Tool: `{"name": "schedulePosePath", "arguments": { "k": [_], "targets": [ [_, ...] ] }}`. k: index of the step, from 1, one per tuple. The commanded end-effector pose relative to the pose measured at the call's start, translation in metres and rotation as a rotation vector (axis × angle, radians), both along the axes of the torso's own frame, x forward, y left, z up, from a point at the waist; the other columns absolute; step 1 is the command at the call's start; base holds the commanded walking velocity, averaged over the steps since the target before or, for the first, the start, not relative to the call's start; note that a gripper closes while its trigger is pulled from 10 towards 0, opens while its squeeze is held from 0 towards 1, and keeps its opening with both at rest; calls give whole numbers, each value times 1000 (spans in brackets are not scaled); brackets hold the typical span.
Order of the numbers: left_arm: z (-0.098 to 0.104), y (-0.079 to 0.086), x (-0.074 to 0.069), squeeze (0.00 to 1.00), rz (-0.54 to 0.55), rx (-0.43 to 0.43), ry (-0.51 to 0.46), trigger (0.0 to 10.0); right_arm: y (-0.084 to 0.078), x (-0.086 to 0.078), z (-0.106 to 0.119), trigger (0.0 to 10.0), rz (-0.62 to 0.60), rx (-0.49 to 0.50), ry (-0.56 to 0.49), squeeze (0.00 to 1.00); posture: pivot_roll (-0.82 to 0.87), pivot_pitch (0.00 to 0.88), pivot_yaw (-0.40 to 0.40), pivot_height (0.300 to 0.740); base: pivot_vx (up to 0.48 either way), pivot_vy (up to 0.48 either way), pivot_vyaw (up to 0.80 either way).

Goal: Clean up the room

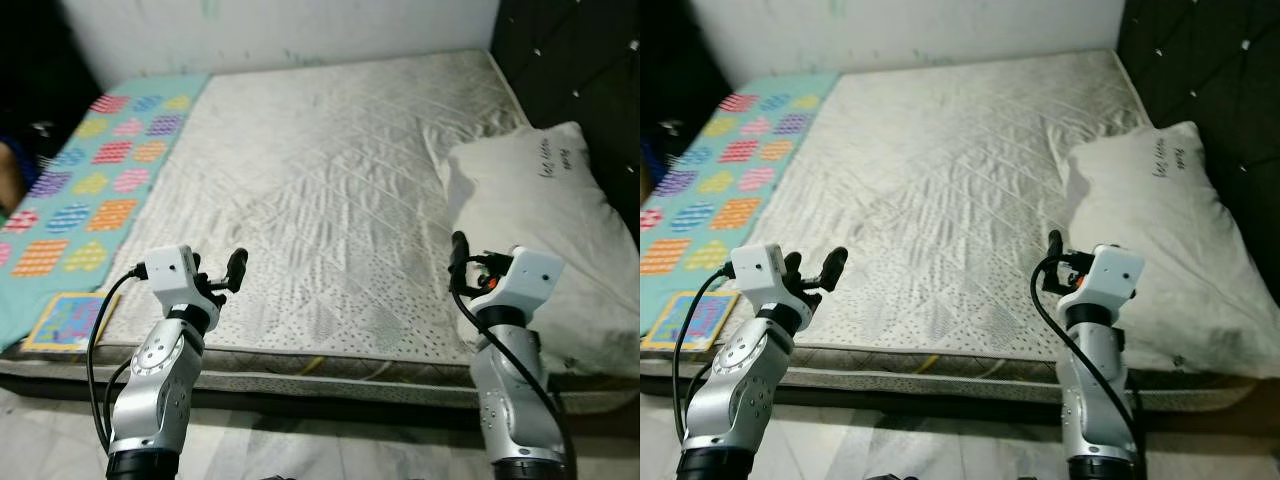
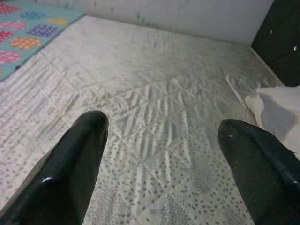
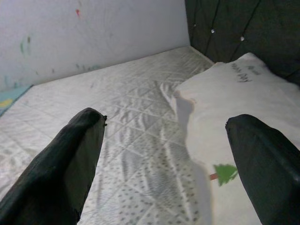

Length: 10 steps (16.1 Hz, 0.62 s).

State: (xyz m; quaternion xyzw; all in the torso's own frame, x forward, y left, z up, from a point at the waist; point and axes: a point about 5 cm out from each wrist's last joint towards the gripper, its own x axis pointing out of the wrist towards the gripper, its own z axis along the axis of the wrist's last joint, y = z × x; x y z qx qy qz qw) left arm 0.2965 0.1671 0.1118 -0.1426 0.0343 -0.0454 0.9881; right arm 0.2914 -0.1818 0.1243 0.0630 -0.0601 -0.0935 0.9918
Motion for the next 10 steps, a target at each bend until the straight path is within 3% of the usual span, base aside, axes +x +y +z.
{"name": "schedulePosePath", "arguments": {
  "k": [1,3,7,8,10],
  "targets": [
    [-6,8,-1,0,17,22,20,10000,3,1,0,10000,7,13,-6,0,-94,30,168,740,0,0,0],
    [-13,4,-2,0,9,27,25,10000,0,-1,-7,10000,4,4,14,0,-99,0,140,740,0,0,0],
    [-12,2,-7,0,33,53,-23,10000,-1,-9,-14,10000,-4,10,27,0,-108,0,153,740,0,0,-791],
    [-8,4,-8,0,43,101,-65,10000,-1,-10,-13,10000,-5,5,9,0,-109,0,163,740,0,0,0],
    [-12,5,-14,0,39,105,-63,10000,-4,-11,-15,10000,-25,7,6,0,-115,0,183,740,0,0,0]
  ]
}}
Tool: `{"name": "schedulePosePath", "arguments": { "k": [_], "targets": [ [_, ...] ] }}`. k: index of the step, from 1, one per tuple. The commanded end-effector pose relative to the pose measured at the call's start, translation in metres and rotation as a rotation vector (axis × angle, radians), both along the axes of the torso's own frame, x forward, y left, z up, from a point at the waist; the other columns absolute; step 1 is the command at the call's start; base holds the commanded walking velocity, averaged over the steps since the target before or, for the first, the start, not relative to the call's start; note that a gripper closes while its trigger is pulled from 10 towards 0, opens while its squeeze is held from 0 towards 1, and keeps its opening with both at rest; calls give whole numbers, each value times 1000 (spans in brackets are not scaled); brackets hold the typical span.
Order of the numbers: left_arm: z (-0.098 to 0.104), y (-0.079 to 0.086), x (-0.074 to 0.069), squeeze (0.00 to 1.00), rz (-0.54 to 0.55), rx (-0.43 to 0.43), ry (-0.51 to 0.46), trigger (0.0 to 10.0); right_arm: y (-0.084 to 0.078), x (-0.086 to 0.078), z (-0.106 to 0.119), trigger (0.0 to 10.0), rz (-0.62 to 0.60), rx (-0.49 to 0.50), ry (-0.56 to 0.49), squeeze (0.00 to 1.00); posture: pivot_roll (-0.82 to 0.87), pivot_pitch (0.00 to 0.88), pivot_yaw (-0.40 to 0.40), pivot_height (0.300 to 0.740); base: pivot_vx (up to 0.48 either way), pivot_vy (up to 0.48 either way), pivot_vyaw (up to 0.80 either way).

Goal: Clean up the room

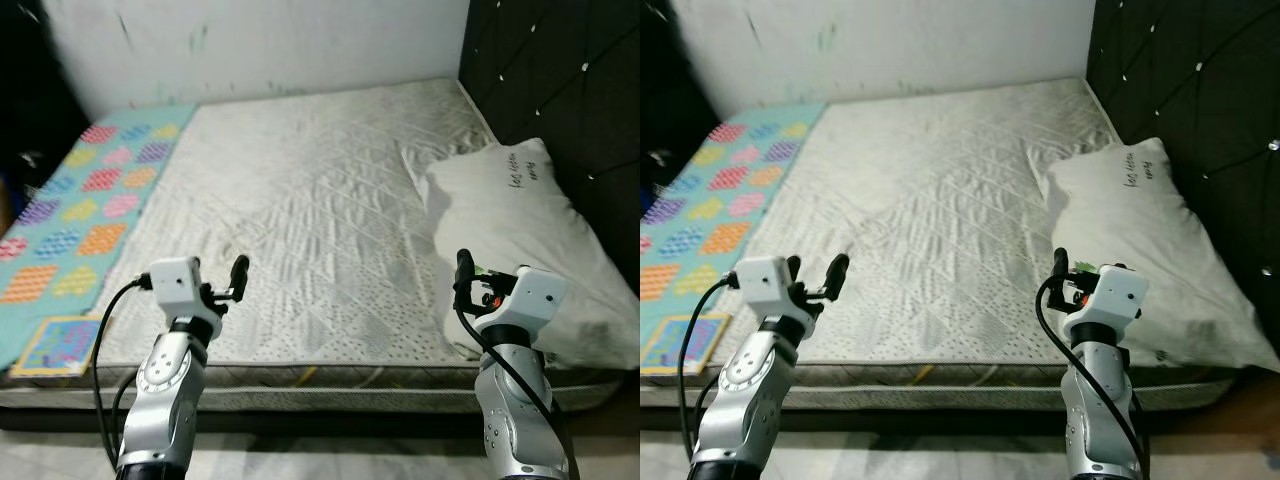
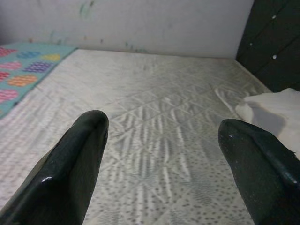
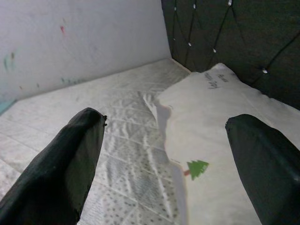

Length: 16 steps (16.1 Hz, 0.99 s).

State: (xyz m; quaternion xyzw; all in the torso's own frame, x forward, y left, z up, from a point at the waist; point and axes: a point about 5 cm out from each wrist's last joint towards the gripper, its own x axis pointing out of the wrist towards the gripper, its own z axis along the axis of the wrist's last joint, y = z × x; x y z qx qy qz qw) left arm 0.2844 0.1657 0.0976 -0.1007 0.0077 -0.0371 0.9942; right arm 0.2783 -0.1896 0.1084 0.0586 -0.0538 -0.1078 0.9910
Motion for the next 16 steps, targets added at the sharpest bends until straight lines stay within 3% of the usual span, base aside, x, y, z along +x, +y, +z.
{"name": "schedulePosePath", "arguments": {
  "k": [1,4,6,11,16],
  "targets": [
    [0,5,-2,0,4,26,-5,10000,4,2,0,10000,-4,17,-10,0,-116,0,191,740,0,0,0],
    [2,-2,0,0,-12,32,-23,10000,7,5,0,10000,18,-1,-15,0,-118,0,192,740,0,0,0],
    [2,-3,-1,0,19,17,-31,10000,12,11,4,10000,90,-52,-12,0,-101,0,124,740,0,0,0],
    [-8,2,-19,0,122,-22,-10,10000,24,25,1,10000,234,-109,35,0,-52,10,27,740,0,0,0],
    [-13,15,-30,0,171,-10,18,10000,39,34,-1,10000,287,-109,44,0,-8,35,16,740,0,0,0]
  ]
}}
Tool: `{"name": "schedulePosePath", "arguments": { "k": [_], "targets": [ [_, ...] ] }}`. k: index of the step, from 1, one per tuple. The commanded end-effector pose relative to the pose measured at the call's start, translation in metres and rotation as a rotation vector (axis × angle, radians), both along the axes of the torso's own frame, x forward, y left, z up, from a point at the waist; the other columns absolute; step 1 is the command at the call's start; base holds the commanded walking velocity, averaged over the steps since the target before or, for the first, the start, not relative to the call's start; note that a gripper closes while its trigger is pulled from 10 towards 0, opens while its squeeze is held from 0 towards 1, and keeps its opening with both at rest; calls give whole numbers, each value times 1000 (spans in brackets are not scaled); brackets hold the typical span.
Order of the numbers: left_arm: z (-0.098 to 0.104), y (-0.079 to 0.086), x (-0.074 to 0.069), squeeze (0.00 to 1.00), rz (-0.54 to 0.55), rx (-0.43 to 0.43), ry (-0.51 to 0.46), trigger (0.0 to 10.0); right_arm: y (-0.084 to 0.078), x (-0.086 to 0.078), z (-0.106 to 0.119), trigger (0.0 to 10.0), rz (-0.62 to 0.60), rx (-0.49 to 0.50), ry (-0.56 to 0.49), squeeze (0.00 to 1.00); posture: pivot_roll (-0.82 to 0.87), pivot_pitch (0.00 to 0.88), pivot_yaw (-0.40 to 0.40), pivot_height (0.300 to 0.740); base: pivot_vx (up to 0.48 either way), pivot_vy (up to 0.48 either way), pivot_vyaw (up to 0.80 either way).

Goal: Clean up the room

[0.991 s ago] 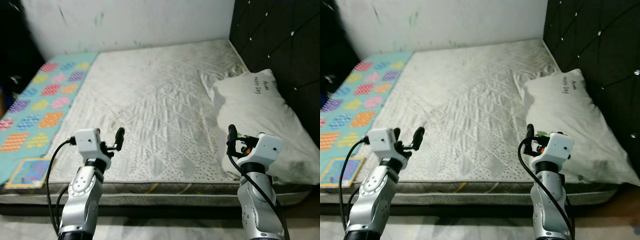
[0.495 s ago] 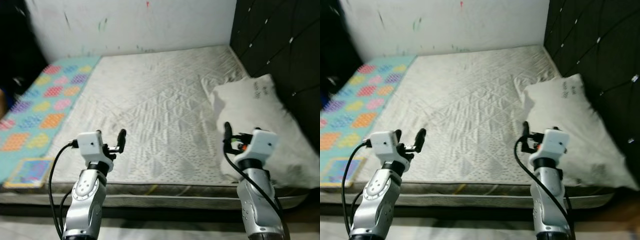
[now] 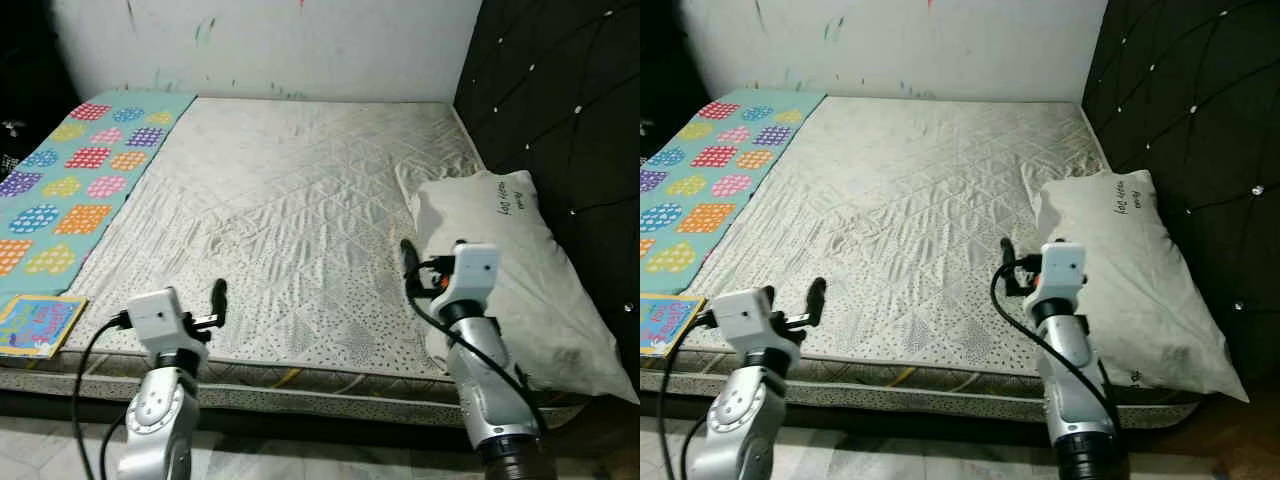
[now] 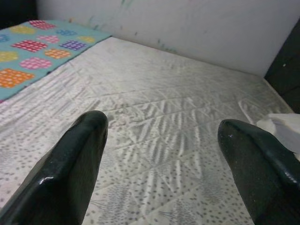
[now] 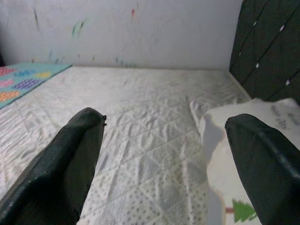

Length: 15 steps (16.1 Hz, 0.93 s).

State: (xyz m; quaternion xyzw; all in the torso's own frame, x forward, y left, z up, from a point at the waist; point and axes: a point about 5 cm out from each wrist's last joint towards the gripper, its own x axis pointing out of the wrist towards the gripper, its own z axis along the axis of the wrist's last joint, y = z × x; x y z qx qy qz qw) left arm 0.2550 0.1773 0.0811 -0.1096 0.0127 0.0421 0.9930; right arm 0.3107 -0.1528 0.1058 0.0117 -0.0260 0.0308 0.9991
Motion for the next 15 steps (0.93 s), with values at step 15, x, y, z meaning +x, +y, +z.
{"name": "schedulePosePath", "arguments": {
  "k": [15],
  "targets": [
    [7,3,6,0,-42,-35,6,10000,-7,-2,-6,10000,-41,-2,8,0,-28,30,57,740,0,0,-455]
  ]
}}
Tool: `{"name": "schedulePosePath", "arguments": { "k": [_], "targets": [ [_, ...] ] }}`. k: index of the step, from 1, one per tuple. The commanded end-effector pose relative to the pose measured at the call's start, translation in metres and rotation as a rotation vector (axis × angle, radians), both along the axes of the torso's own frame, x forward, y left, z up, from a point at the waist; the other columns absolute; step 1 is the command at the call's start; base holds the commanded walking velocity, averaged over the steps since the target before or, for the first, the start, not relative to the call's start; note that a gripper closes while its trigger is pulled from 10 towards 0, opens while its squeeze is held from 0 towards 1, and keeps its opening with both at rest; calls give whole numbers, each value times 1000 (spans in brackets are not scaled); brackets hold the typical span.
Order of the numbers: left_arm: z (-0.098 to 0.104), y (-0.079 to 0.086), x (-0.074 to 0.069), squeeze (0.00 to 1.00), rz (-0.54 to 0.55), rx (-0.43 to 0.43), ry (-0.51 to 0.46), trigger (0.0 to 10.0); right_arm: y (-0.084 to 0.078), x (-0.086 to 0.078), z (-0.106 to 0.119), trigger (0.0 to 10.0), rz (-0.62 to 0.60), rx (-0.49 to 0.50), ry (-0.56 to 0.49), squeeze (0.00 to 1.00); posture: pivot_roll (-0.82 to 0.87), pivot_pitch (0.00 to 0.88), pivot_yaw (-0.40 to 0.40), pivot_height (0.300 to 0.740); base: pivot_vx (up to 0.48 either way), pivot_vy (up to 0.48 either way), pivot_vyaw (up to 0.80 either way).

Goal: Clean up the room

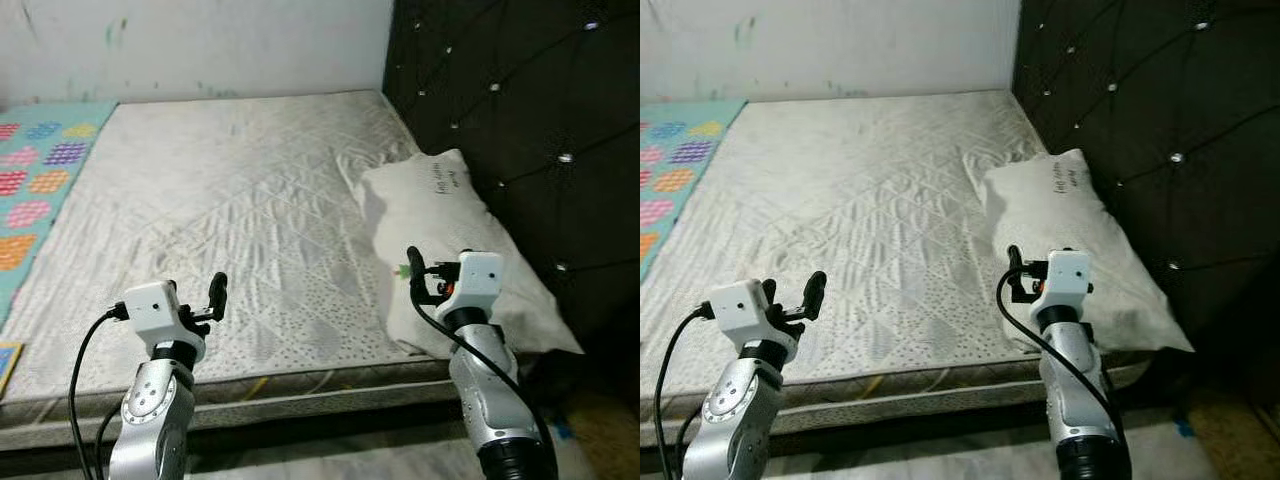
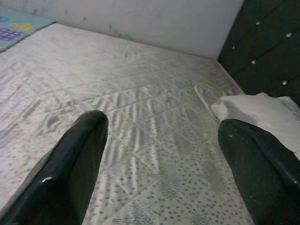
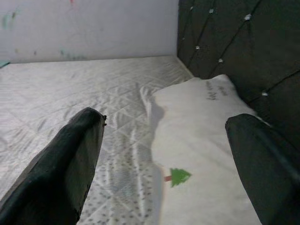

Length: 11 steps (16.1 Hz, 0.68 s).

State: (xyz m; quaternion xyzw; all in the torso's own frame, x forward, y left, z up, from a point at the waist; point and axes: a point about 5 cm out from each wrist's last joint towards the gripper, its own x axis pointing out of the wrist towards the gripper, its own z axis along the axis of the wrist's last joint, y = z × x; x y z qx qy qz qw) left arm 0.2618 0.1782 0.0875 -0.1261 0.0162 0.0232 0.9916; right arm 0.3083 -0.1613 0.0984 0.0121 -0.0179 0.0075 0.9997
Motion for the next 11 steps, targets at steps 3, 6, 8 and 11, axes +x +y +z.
{"name": "schedulePosePath", "arguments": {
  "k": [3,6,8,11],
  "targets": [
    [2,2,1,0,-10,5,1,10000,3,2,2,10000,5,0,-14,0,-28,28,60,740,0,0,0],
    [1,-2,1,0,-15,-2,3,10000,1,2,2,10000,-6,2,-16,0,-30,25,65,740,0,0,0],
    [1,-3,1,0,-23,-11,6,10000,1,2,1,10000,-8,4,-15,0,-30,25,65,740,0,0,-256],
    [2,-3,2,0,-32,-11,0,10000,1,2,1,10000,-9,4,-19,0,-34,24,70,740,0,91,-646]
  ]
}}
